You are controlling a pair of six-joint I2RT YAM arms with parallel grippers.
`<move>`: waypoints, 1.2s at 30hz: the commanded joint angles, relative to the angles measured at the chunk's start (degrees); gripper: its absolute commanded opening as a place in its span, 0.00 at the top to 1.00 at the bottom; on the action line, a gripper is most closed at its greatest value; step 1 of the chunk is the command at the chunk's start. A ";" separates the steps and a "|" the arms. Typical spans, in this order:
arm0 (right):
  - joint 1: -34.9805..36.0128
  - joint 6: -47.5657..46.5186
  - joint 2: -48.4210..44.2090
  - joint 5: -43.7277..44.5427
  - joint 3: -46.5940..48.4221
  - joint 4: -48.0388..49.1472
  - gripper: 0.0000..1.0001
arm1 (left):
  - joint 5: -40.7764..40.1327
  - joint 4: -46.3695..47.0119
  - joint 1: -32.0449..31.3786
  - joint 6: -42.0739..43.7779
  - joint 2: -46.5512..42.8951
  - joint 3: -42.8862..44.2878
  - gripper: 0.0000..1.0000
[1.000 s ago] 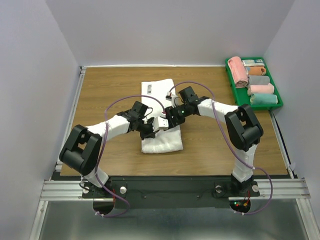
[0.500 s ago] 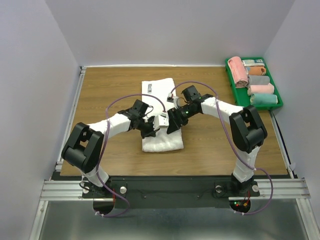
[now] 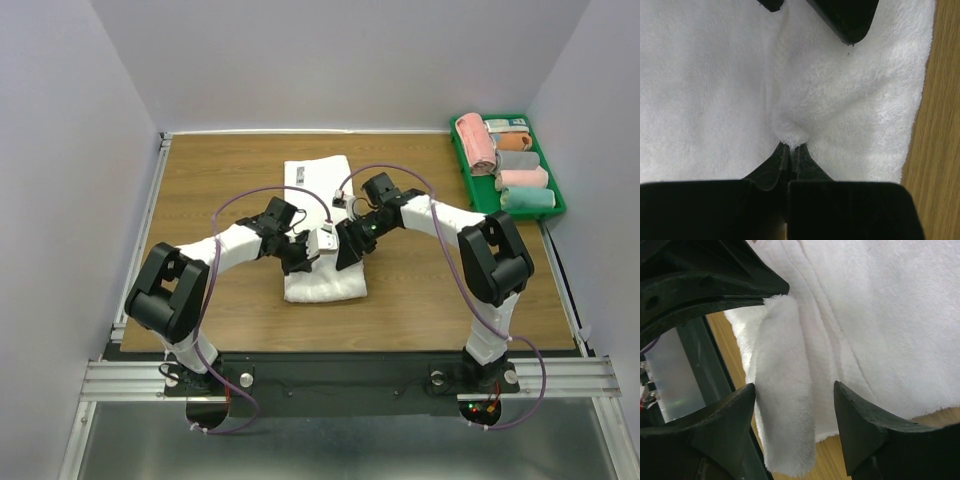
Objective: Roll the towels
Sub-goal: Roll the towel
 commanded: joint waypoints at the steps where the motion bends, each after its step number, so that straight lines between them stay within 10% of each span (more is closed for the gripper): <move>1: 1.59 -3.97 1.07 7.13 -0.40 -0.76 0.37 | -0.91 -1.43 1.37 1.84 1.33 2.55 0.98; 12: 1.68 -6.53 6.34 16.03 -1.46 0.74 0.92 | 0.59 -11.35 10.14 6.23 -1.99 6.51 0.73; 26: 1.68 -6.62 7.31 15.33 -0.23 0.65 0.93 | -0.64 -12.68 13.59 11.94 -15.09 5.02 0.48; 36: 1.68 -6.88 10.12 14.81 0.47 0.65 0.93 | -16.44 5.85 -10.39 13.53 -32.94 -19.56 0.18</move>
